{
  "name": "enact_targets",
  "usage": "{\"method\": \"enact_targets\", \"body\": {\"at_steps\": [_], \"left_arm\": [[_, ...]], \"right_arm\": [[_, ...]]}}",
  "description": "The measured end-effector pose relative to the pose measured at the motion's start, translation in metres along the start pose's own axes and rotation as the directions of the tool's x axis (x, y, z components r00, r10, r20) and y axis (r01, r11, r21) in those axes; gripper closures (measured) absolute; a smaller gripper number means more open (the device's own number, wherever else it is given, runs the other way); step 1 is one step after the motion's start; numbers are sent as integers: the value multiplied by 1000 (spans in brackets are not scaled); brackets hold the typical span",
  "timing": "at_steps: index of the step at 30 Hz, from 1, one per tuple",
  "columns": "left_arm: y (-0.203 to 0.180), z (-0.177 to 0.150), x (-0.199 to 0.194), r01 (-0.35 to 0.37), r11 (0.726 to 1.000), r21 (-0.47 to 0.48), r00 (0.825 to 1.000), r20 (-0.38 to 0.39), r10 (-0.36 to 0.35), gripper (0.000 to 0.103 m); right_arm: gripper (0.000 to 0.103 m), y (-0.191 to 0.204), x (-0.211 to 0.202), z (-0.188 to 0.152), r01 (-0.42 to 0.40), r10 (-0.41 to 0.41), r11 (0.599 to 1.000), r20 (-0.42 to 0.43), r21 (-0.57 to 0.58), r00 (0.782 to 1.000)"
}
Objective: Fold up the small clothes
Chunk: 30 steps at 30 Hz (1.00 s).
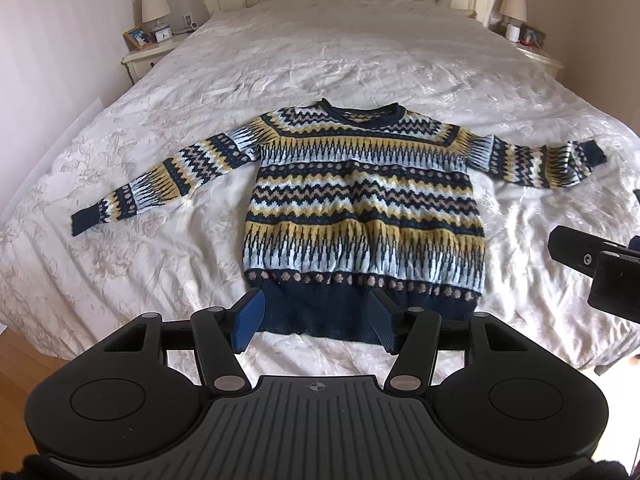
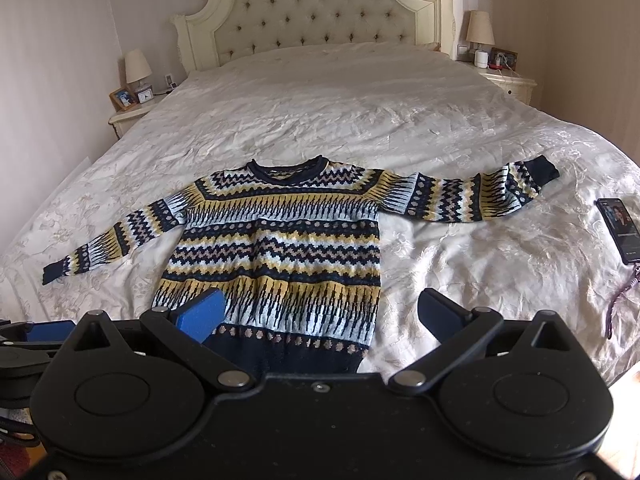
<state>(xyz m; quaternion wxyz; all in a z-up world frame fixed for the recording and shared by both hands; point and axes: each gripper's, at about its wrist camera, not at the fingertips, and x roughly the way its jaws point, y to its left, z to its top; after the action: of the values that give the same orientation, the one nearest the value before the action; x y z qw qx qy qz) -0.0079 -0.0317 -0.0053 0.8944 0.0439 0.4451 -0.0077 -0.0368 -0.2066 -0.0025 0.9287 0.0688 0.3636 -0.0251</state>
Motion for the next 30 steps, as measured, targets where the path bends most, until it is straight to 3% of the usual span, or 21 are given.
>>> {"method": "enact_targets", "body": {"at_steps": [21,30], "left_arm": [[4,2,10,1,1000,-8,1000,-26,-1,47],[8,8,16,2,1000,-19,998,-57,-3,47]], "right_arm": [[1,6,10,3,-3,3,1000,-7,-5,1000],[1,2,20,13,-18,18,1000,-51,-1,999]]}}
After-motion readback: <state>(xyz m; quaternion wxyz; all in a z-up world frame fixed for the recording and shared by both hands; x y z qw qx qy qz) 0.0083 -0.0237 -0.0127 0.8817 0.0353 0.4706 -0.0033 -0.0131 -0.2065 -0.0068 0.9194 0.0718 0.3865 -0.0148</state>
